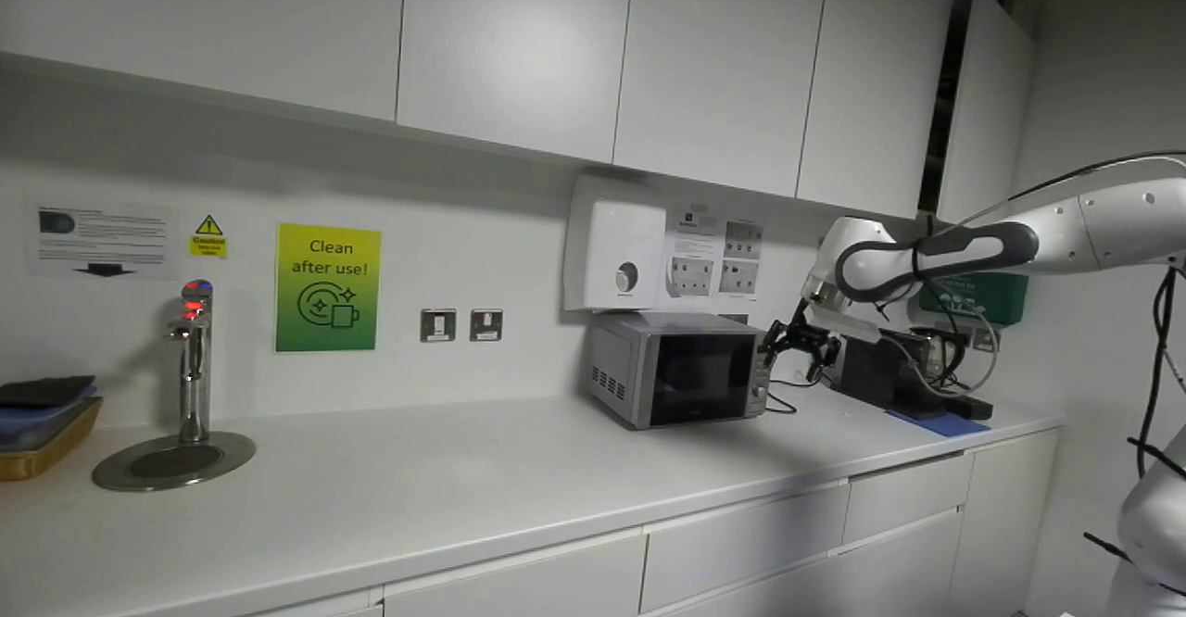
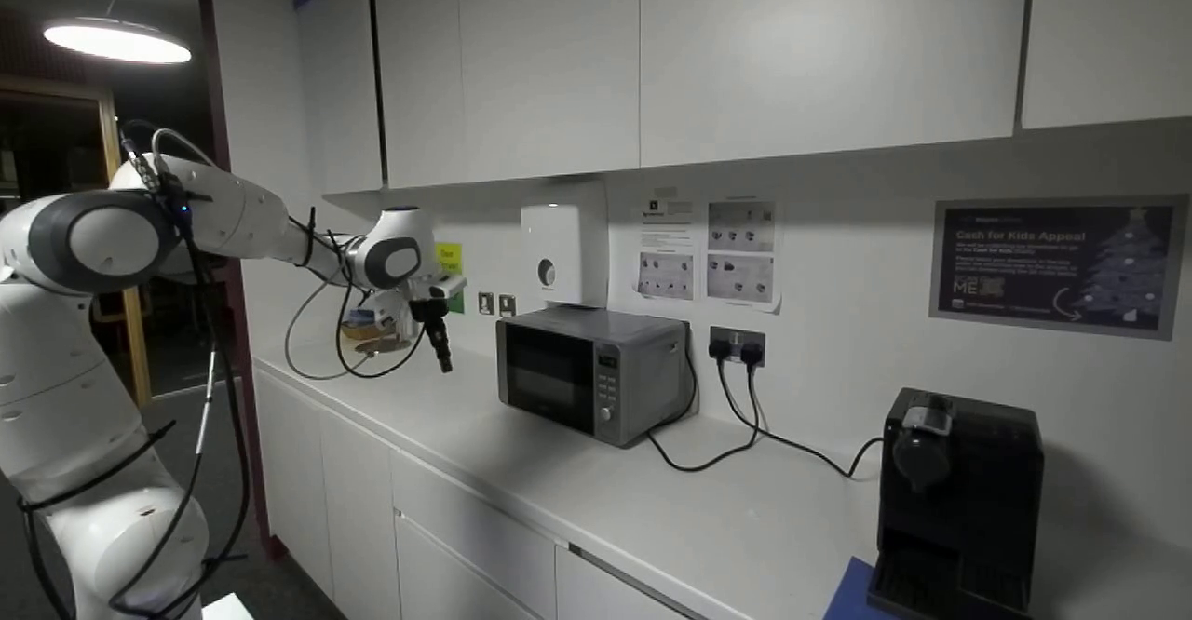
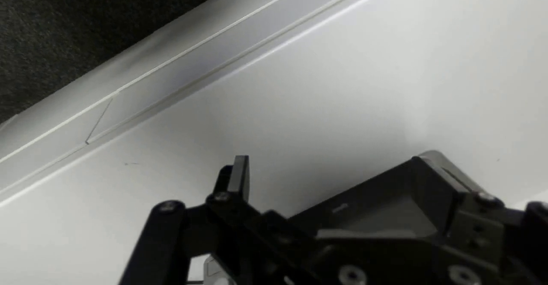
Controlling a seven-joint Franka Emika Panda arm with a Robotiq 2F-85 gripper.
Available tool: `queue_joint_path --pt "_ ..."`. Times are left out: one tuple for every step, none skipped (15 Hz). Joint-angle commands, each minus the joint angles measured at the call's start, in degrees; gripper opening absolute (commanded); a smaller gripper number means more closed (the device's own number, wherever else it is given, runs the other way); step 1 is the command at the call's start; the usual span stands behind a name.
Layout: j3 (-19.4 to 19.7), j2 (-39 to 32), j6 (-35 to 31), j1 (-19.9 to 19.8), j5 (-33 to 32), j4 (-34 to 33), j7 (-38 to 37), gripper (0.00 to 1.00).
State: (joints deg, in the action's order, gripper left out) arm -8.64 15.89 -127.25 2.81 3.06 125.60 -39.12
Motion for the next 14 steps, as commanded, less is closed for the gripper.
queue_joint_path --pt "-0.5 4.1 -3.3 -3.4 -4.0 2.3 -8.5 1.00" --pt "-0.7 4.7 -4.3 -4.2 -5.4 2.6 -10.8 1.00" --pt "-0.9 5.3 -5.6 -5.0 -6.8 3.1 -13.1 1.00" --pt "-1.1 5.9 -7.0 -5.8 -8.4 3.6 -15.6 1.00" --pt "-1.4 6.4 -8.9 -6.6 -10.2 4.2 -17.9 1.00" --pt "-1.7 6.9 -10.9 -7.5 -12.3 4.9 -20.3 1.00" --pt "-2.0 7.4 -13.3 -8.4 -14.7 5.8 -22.5 1.00" --pt "-2.4 7.9 -15.8 -9.4 -17.3 6.7 -24.7 1.00" --pt "-3.0 8.3 -18.0 -10.7 -20.2 7.4 -27.1 1.00" --pt "-3.6 8.7 -20.3 -12.0 -23.2 8.1 -29.4 1.00" --pt "-4.3 9.1 -22.4 -13.6 -26.4 8.7 -31.9 1.00" --pt "-5.1 9.4 -24.3 -15.4 -29.8 9.0 -34.8 1.00" --pt "-5.8 9.7 -25.7 -17.3 -33.0 9.1 -37.5 1.00" --pt "-6.4 10.0 -26.8 -19.0 -35.9 9.0 -40.1 1.00"
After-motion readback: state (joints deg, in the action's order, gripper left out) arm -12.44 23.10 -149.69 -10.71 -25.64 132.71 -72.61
